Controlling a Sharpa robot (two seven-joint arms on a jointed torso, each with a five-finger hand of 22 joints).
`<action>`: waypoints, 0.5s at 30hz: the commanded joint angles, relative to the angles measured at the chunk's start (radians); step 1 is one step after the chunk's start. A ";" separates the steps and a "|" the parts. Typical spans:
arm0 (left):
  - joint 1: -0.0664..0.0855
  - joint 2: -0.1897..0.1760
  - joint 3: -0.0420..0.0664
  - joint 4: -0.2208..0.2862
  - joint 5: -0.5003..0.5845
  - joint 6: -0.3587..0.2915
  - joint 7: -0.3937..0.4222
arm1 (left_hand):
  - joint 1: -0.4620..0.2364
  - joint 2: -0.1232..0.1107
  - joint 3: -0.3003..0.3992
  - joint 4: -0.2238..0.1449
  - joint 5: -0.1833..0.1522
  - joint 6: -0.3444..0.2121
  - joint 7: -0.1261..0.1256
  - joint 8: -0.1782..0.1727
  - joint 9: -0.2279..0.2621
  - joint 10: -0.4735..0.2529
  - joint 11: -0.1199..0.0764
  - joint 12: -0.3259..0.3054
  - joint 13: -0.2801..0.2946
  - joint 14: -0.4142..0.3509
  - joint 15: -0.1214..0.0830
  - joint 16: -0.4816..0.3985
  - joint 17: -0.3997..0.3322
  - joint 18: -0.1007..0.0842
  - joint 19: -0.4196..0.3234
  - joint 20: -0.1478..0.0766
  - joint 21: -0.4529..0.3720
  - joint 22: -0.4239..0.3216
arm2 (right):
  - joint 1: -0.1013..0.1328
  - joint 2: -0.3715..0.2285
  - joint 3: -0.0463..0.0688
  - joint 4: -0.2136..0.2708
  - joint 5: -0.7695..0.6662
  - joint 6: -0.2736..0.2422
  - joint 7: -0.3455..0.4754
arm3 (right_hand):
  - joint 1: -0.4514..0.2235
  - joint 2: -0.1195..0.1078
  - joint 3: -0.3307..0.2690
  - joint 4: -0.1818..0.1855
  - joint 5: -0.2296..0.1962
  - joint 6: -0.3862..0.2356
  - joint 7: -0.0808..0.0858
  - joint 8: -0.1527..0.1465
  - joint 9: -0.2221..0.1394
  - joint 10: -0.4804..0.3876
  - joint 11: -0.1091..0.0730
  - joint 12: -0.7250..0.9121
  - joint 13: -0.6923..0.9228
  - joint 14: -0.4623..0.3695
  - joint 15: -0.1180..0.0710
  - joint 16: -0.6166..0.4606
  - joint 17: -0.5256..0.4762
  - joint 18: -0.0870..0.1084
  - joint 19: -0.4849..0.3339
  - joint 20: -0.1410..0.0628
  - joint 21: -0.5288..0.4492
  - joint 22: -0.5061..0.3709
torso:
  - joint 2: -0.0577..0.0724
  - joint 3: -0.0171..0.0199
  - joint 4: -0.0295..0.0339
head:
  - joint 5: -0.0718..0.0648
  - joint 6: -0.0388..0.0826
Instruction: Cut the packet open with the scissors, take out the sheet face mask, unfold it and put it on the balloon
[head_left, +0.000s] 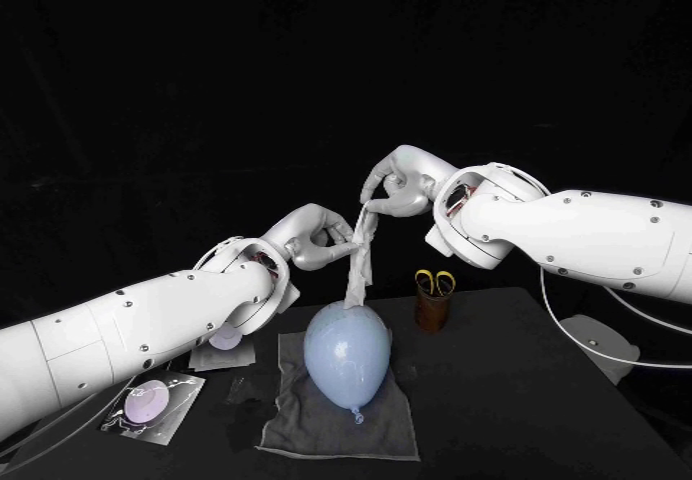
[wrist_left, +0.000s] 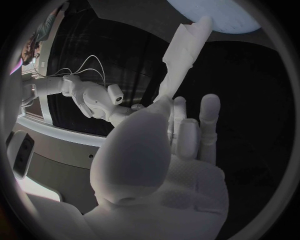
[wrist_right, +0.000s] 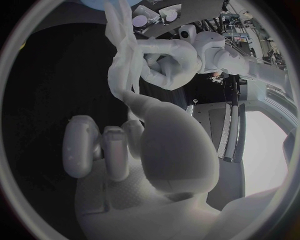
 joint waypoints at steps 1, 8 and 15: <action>0.002 -0.006 0.003 0.004 0.014 0.007 0.017 | -0.028 -0.002 -0.019 -0.002 0.002 0.009 -0.012 0.012 0.016 0.016 -0.005 0.004 0.004 0.008 -0.008 0.006 0.016 -0.003 0.009 -0.007 0.009 0.011 | 0.001 -0.003 0.001 -0.003 -0.014 0.021 0.003 | -0.011 0.001 0.005 0.000 0.001 0.001 0.009 0.006 0.002 0.046 0.000 0.007 0.109 0.110 0.003 0.004 0.263 -0.011 0.027 0.002 0.002 0.198 | -0.001 0.0000 -0.0003 | -0.002 0.000; 0.012 -0.012 0.009 0.004 0.016 0.009 0.015 | -0.063 -0.005 -0.047 -0.001 0.002 0.035 -0.029 0.029 0.018 0.045 -0.021 0.028 0.017 0.028 -0.021 0.014 0.048 -0.007 0.030 -0.015 0.024 0.036 | 0.001 -0.007 0.001 -0.001 -0.014 0.030 0.003 | -0.012 0.000 0.006 -0.001 0.001 0.000 0.009 0.006 0.002 0.046 0.000 0.007 0.109 0.110 0.003 0.004 0.263 -0.011 0.027 0.002 0.002 0.198 | -0.001 0.0004 -0.0009 | -0.002 0.000; 0.039 -0.012 0.013 -0.003 0.016 0.065 0.004 | -0.081 0.001 -0.055 0.001 0.002 0.041 -0.031 0.031 0.017 0.050 -0.024 0.033 0.019 0.029 -0.025 0.015 0.049 -0.007 0.029 -0.018 0.023 0.033 | 0.001 -0.006 0.001 -0.007 -0.014 0.030 0.004 | -0.012 0.000 0.006 -0.001 0.001 0.000 0.009 0.006 0.002 0.046 0.000 0.007 0.109 0.110 0.003 0.004 0.263 -0.011 0.027 0.002 0.002 0.198 | -0.001 0.0013 -0.0003 | -0.001 0.002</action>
